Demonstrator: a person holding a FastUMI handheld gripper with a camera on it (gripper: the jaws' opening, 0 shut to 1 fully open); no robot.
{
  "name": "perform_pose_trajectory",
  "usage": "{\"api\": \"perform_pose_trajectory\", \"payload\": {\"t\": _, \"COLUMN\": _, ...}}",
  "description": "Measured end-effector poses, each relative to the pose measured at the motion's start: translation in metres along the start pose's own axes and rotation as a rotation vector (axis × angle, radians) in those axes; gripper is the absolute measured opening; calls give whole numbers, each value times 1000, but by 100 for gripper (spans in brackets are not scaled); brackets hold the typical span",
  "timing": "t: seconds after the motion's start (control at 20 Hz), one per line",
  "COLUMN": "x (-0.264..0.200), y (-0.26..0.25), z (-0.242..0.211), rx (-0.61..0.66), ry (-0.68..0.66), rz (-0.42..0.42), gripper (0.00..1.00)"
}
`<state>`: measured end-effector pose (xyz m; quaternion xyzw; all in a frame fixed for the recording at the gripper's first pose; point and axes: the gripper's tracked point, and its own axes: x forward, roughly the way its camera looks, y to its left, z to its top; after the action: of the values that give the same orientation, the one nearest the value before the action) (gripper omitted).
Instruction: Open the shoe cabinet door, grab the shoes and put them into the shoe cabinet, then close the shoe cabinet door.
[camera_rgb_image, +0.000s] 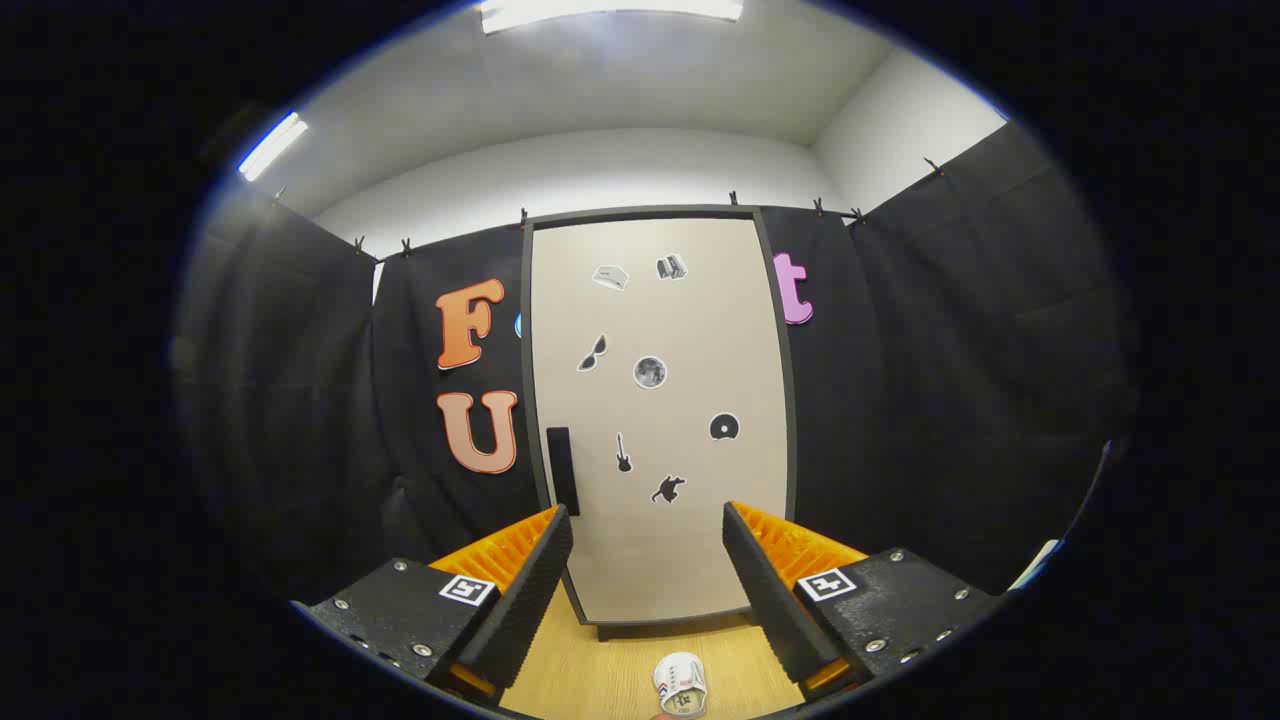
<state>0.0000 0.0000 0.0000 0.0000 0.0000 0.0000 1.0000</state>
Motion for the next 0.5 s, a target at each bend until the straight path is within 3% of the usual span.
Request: {"api": "perform_pose_trajectory", "payload": {"t": 0.5, "x": 0, "y": 0, "z": 0, "rx": -7, "ry": -5, "rz": 4, "gripper": 94}}
